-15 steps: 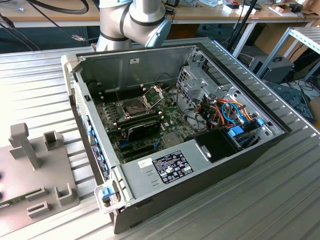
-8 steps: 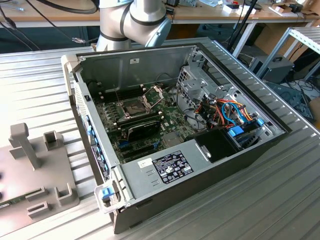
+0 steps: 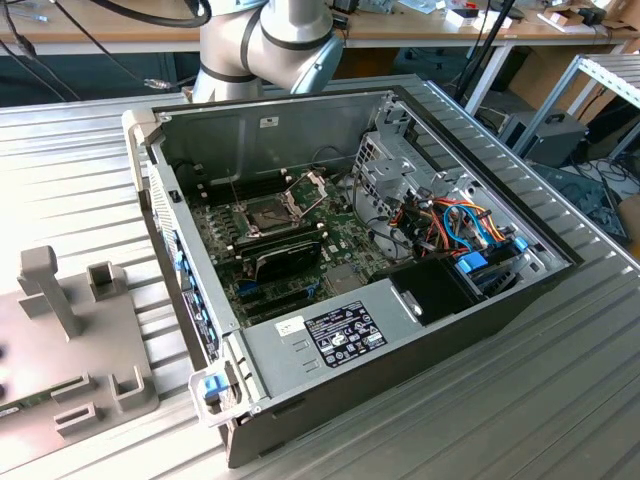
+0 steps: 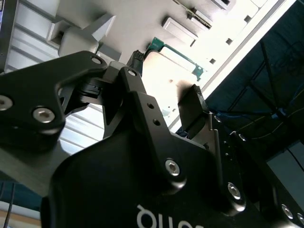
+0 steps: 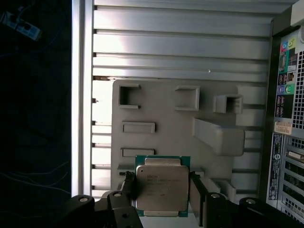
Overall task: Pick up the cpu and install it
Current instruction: 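Pick up the cpu and move it towards the insertion slot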
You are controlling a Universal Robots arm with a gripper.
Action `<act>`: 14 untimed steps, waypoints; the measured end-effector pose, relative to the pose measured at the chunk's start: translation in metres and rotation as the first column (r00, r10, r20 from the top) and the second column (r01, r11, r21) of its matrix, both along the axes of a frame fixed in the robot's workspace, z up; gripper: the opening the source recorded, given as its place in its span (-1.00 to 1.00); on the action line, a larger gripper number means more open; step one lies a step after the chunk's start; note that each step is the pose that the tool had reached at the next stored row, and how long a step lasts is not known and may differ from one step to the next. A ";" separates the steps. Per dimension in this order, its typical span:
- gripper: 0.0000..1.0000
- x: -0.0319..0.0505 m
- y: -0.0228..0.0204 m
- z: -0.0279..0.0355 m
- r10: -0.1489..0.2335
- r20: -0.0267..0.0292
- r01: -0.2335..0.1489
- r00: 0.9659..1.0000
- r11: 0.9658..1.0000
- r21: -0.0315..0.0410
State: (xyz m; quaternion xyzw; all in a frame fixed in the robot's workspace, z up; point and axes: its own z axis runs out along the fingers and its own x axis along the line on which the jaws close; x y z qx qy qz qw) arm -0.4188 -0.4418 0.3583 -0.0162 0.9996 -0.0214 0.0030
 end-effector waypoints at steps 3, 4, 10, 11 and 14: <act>0.09 0.0067 0.0000 0.0001 0.000 0.000 0.000 1.000 1.000 0.000; 0.09 0.0094 0.0000 0.0001 0.000 0.000 0.000 1.000 1.000 0.000; 0.09 0.0201 0.0000 0.0001 0.000 0.000 0.000 1.000 1.000 0.000; 0.09 0.0229 0.0000 0.0001 0.000 0.000 0.000 1.000 1.000 0.000; 0.09 0.0282 0.0000 0.0001 0.000 0.000 0.000 1.000 1.000 0.000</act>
